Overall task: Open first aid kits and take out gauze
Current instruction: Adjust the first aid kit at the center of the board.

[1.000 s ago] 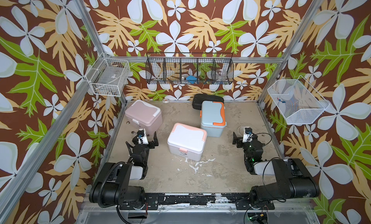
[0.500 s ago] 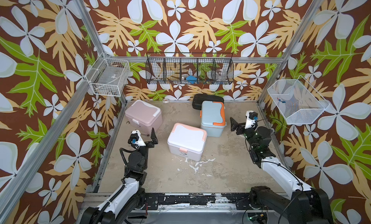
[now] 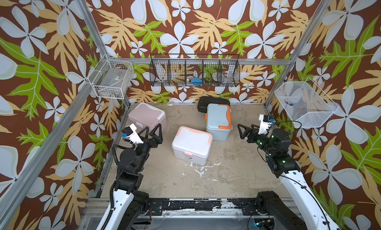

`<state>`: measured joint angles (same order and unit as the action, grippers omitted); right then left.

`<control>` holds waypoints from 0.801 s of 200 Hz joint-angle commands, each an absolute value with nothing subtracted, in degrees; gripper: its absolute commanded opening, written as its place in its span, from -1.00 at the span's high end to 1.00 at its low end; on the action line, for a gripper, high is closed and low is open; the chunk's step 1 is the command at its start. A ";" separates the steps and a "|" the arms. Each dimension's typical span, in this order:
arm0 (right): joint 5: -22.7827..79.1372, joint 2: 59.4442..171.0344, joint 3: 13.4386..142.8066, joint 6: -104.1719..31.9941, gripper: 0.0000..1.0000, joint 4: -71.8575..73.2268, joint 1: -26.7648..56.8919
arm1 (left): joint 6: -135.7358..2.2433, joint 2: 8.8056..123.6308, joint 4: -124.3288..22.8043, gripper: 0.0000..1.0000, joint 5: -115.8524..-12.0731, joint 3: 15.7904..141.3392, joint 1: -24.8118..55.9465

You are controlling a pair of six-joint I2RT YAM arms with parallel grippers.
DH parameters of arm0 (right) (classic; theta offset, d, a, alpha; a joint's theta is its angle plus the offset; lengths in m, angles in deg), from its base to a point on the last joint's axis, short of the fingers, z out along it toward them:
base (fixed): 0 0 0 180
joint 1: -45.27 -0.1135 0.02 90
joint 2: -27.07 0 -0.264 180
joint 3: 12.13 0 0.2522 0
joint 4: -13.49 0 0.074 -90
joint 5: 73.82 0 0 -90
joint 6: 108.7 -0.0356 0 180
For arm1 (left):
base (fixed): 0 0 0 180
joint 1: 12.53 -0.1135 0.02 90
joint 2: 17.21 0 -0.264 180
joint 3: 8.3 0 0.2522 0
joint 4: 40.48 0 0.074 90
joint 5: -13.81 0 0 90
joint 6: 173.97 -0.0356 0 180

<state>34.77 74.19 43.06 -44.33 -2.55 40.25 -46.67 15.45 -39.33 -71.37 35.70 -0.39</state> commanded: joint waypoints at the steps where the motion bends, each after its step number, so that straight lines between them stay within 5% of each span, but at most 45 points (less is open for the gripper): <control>1: 38.17 73.55 42.50 -51.24 -1.00 -7.40 40.17 | -45.14 16.80 -44.33 -0.99 -60.33 37.58 -0.33; 86: 46.11 81.08 43.27 -54.30 -1.00 -5.19 39.93 | -39.78 27.09 -47.71 -0.99 -70.83 39.10 -0.58; 160: 44.84 91.85 49.38 -49.79 -0.90 -8.32 29.25 | -43.80 49.34 -51.42 -0.99 -55.57 50.92 -0.49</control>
